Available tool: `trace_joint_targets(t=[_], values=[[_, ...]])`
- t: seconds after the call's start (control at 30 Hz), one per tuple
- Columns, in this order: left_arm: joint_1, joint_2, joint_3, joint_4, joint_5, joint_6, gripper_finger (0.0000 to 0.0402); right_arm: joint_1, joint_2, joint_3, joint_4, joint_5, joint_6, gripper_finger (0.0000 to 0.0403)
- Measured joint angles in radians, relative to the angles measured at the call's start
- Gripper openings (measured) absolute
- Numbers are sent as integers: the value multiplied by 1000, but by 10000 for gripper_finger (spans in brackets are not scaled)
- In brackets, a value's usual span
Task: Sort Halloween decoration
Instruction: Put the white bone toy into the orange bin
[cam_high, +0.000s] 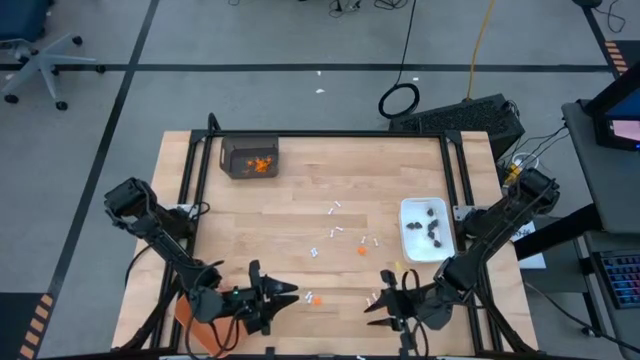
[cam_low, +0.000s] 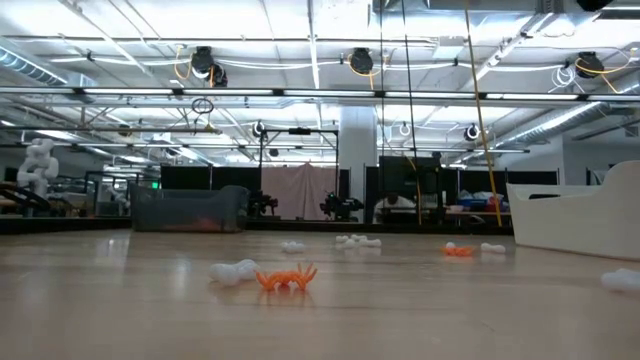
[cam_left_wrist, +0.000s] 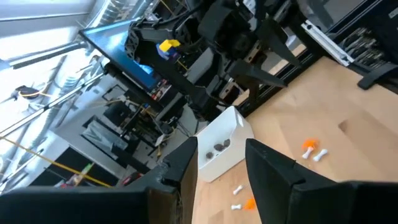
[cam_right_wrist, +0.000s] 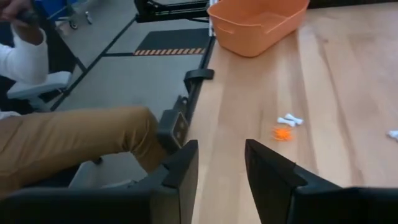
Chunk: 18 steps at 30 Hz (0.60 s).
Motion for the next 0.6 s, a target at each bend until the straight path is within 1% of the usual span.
trace_joint_targets(t=[0.2, 0.33, 0.43, 0.5, 0.6], values=[[-11, 0, 0, 0, 30, -1, 129, 6, 0, 0, -8, -3, 1, 116], [-8, 0, 0, 0, 30, -3, 129, 11, 0, 0, -16, -8, 1, 116], [-8, 0, 0, 0, 30, -45, 129, 26, 0, 0, -16, -11, 6, 116], [-8, 0, 0, 0, 30, -74, 129, 40, 0, 0, -18, -32, 32, 116], [-8, 0, 0, -3, 31, -120, 129, 66, 0, 0, -22, -33, 81, 116]])
